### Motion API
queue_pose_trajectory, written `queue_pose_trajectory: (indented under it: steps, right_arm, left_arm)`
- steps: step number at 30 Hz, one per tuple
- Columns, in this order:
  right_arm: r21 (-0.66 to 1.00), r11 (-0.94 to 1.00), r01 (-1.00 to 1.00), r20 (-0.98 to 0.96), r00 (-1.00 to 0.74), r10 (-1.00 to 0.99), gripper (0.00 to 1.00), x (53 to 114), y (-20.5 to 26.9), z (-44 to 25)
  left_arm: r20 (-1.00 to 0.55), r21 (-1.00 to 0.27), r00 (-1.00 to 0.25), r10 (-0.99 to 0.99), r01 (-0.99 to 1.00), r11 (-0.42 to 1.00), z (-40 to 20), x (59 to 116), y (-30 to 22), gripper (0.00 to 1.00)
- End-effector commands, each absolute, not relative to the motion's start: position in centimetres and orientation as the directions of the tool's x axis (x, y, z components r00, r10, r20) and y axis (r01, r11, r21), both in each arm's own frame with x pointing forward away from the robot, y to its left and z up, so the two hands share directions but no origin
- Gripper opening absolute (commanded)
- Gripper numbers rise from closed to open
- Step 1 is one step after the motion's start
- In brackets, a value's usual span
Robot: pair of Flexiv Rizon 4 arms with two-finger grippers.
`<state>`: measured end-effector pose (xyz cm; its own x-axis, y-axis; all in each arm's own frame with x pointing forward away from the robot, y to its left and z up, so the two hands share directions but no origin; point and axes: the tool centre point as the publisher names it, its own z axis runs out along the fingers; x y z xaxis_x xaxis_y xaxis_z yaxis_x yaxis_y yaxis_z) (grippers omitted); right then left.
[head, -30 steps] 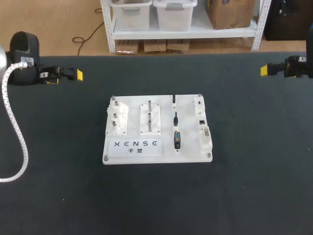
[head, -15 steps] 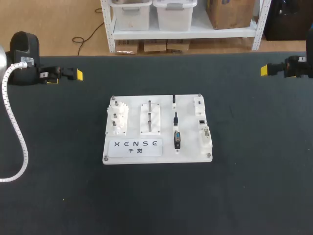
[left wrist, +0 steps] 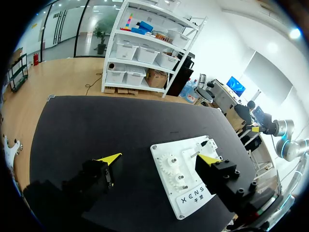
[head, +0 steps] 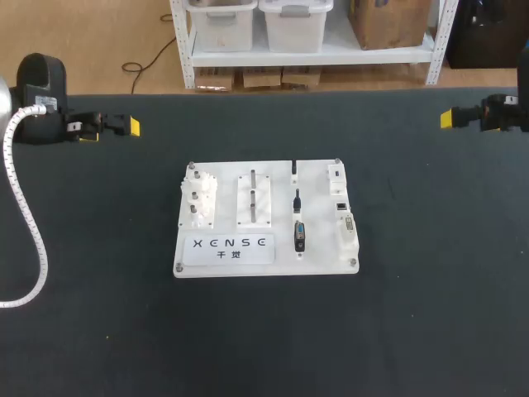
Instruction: Insert the USB connector, Ethernet cable, and multi-pin plug into their matching sockets one by one.
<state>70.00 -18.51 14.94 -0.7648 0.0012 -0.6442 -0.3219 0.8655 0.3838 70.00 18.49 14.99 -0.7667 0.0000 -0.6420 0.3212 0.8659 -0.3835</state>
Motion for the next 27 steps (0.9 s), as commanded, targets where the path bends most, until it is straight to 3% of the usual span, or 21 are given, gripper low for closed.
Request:
queue_pose_trajectory:
  steps: [1, 4, 7, 16, 27]
  right_arm:
    - [0.383, 0.866, -0.322, -0.644, -0.765, 0.000, 1.00, 70.0, -18.5, 14.9]
    - [0.383, 0.866, -0.322, -0.644, -0.765, 0.000, 1.00, 70.0, -18.5, 14.9]
    - [0.257, 0.915, -0.310, -0.622, -0.778, -0.089, 1.00, 70.4, -16.5, 15.4]
    - [0.055, 0.998, 0.008, -0.477, -0.879, 0.033, 1.00, 70.9, -10.6, 16.4]
    - [-0.085, 0.993, 0.078, -0.334, -0.941, 0.045, 1.00, 70.4, -3.2, 13.8]
  left_arm:
    - [-0.642, -0.384, -0.767, 0.000, 0.321, 0.866, 15.0, 70.0, 18.5, 1.00]
    - [-0.642, -0.384, -0.767, 0.000, 0.321, 0.866, 15.0, 70.0, 18.5, 1.00]
    - [-0.642, -0.384, -0.767, 0.000, 0.321, 0.866, 15.0, 70.0, 18.5, 1.00]
    - [-0.642, -0.384, -0.767, 0.000, 0.321, 0.866, 15.0, 70.0, 18.5, 1.00]
    - [-0.642, -0.384, -0.767, 0.000, 0.321, 0.866, 15.0, 70.0, 18.5, 1.00]
